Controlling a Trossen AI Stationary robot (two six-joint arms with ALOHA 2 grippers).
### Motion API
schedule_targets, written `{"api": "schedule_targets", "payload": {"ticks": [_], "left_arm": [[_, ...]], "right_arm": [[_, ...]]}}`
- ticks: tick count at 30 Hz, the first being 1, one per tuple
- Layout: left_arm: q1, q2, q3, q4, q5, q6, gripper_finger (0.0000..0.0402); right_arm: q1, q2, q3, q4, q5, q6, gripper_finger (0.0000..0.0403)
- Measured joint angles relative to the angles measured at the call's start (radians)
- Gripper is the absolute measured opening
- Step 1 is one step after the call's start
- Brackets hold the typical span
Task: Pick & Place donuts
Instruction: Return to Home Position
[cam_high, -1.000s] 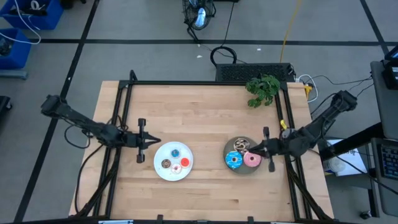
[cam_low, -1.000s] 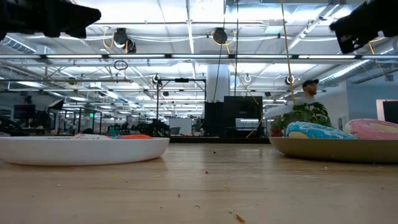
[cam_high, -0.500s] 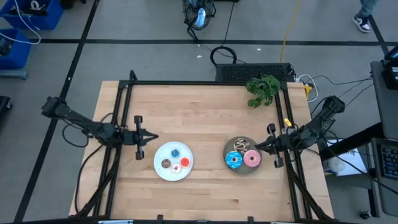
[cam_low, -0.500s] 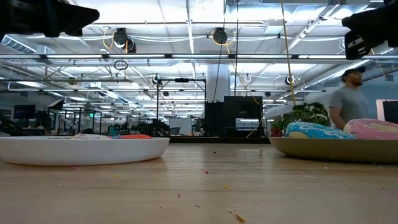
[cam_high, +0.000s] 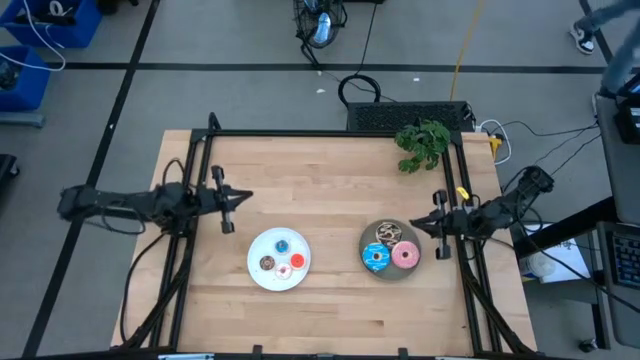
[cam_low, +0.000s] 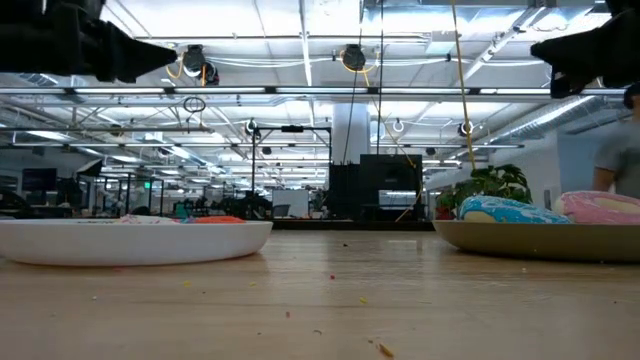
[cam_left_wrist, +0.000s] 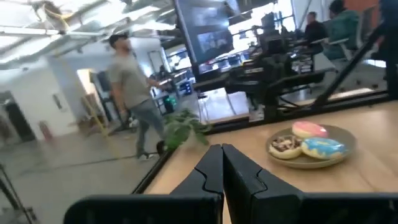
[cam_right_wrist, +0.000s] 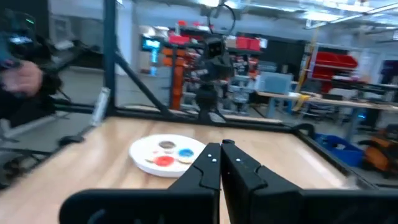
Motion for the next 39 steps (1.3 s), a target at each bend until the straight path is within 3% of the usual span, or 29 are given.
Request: {"api": "schedule_targets", "payload": {"ticks": [5, 8, 14, 24, 30, 34, 39], "left_arm": [[0.169, 0.0, 0.0, -0.027, 0.271, -0.063, 0.0004], [0.219, -0.002, 0.0, -0.023, 0.349, -0.097, 0.0003], [0.19, -0.074, 0.0, -0.12, 0.352, -0.084, 0.0002], [0.128, -0.344, 0.0, -0.422, 0.354, -0.045, 0.0001], [0.121, -0.334, -0.025, -0.406, 0.352, -0.041, 0.0001], [0.121, -0.341, -0.076, -0.313, 0.383, -0.028, 0.0001], [0.123, -0.34, -0.113, -0.304, 0.379, -0.048, 0.0]], "right_arm": [[-0.106, 0.0, 0.0, -0.038, -0.129, 0.047, 0.0], [-0.161, 0.0, 0.0, -0.071, -0.153, 0.107, 0.0], [-0.173, 0.0, 0.0, -0.08, -0.157, 0.096, 0.0], [-0.181, 0.0, 0.0, -0.067, -0.256, 0.082, 0.0], [-0.277, 0.0, 0.002, -0.114, -0.224, 0.162, 0.0], [-0.365, 0.0, 0.003, -0.128, -0.313, 0.176, 0.0], [-0.446, 0.0, 0.003, -0.161, -0.341, 0.208, 0.0]]}}
